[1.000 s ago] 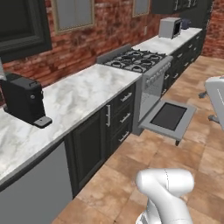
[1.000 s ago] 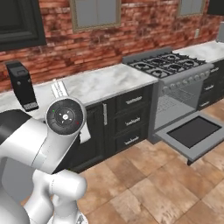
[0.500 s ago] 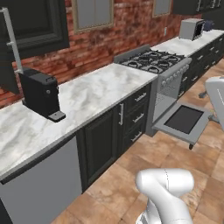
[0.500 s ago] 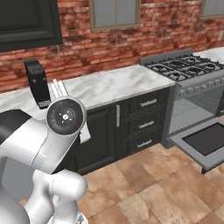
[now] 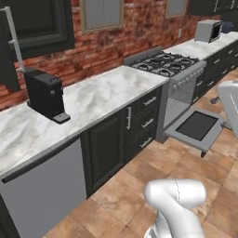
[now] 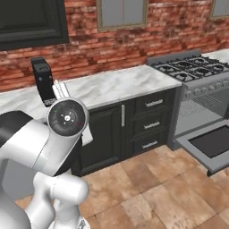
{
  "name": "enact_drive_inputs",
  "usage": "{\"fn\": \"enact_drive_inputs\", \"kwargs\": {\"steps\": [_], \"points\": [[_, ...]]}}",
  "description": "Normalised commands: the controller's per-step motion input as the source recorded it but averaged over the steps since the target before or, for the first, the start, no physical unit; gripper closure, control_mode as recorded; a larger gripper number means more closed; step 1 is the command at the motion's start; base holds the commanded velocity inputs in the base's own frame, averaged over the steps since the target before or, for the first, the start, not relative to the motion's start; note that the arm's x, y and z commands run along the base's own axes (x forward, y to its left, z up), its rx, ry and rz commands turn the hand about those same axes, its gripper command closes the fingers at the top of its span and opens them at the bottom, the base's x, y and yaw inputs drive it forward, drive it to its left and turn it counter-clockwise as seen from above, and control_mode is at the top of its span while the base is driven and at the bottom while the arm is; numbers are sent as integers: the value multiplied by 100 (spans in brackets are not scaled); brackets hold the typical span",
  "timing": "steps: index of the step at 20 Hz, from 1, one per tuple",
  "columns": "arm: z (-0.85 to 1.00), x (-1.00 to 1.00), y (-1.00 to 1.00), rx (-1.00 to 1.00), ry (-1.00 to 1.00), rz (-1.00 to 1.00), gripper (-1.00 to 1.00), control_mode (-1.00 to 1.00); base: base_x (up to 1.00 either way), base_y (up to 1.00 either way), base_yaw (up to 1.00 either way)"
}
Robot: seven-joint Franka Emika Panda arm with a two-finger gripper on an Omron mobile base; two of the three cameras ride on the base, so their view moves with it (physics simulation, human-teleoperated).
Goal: Move the bowls from the cabinet to the plates on the dining table.
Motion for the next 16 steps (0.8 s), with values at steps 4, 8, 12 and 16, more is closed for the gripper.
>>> {"fn": "enact_drive_inputs", "kwargs": {"steps": [4,8,12,16], "points": [[0,0,0,0,0,0,-100,100,-62,-7,0],[0,0,0,0,0,0,-100,100,-62,-3,0],[0,0,0,0,0,0,-100,100,-21,2,14],[0,0,0,0,0,0,-100,100,0,-5,25]]}}
